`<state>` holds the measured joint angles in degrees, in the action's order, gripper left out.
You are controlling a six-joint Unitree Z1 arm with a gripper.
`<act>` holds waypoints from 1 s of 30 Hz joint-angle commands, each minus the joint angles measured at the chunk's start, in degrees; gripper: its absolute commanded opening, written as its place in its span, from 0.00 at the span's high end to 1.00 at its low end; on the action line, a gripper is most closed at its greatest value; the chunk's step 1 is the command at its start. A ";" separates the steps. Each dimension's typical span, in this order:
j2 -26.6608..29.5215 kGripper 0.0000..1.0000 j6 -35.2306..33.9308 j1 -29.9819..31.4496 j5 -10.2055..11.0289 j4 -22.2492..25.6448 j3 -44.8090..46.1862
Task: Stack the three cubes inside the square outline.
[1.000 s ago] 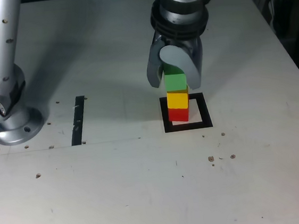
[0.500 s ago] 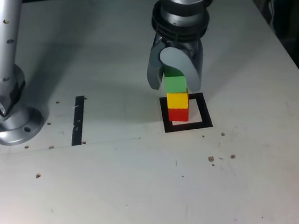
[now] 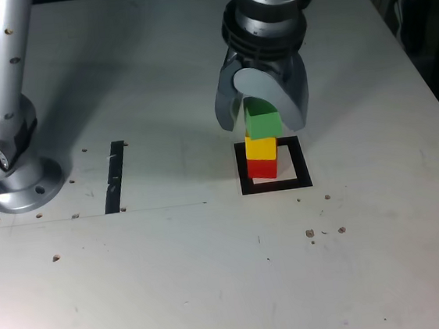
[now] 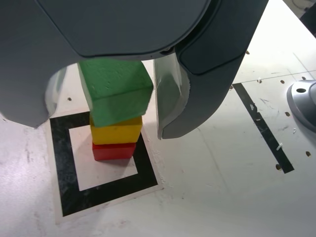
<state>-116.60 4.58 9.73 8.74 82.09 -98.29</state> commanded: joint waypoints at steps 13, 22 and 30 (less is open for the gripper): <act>5.24 0.01 -0.37 -0.05 0.18 2.11 1.40; 15.04 0.01 -2.98 3.19 -2.48 2.78 10.41; 26.58 0.00 -10.30 8.28 -4.56 -4.12 31.69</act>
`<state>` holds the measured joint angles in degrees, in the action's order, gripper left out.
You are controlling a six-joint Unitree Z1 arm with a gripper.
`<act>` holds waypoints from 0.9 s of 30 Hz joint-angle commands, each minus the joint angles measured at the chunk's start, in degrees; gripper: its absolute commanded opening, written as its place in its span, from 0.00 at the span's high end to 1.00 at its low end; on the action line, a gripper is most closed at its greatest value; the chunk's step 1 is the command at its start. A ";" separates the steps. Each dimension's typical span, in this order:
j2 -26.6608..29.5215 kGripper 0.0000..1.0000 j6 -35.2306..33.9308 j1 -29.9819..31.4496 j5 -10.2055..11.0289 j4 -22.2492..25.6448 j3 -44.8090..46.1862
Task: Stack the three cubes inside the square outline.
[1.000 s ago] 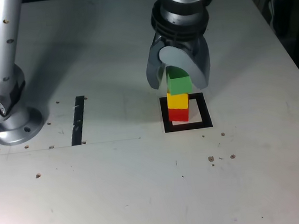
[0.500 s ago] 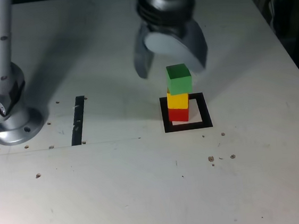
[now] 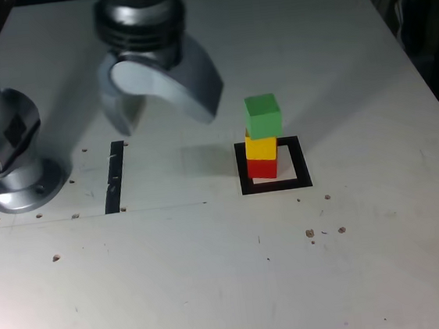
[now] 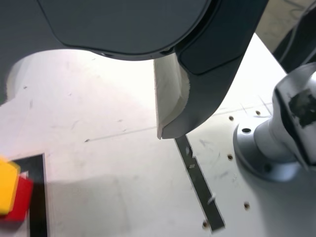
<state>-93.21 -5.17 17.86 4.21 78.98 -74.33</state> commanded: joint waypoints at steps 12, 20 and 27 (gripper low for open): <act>6.60 0.00 -3.50 -0.29 0.22 -16.95 30.86; 5.26 0.00 -4.01 -0.73 -0.13 -20.70 34.31; 5.02 0.00 -5.39 -0.73 1.19 -21.41 34.73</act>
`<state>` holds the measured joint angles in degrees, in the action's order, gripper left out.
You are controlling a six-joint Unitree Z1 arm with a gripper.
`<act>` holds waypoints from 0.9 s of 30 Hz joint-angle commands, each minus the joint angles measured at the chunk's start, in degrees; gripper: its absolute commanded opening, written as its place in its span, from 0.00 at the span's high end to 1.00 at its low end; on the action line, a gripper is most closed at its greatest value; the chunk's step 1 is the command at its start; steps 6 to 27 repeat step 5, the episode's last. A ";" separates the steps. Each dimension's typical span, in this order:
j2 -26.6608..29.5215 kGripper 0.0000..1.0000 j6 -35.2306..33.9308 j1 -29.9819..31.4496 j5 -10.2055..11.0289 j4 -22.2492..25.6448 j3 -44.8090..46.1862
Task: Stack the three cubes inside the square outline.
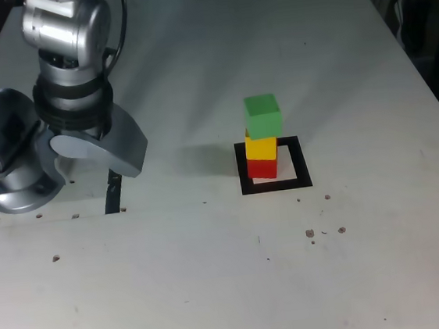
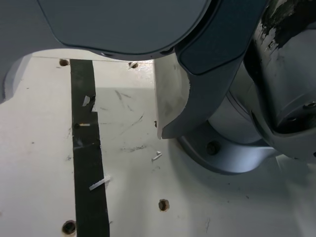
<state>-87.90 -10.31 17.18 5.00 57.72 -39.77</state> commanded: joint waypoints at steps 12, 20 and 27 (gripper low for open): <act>-0.27 0.00 -0.41 -0.04 1.25 -0.17 0.24; -0.27 0.00 -0.41 -0.04 1.25 -0.17 0.24; -0.27 0.00 -0.41 -0.04 1.25 -0.17 0.24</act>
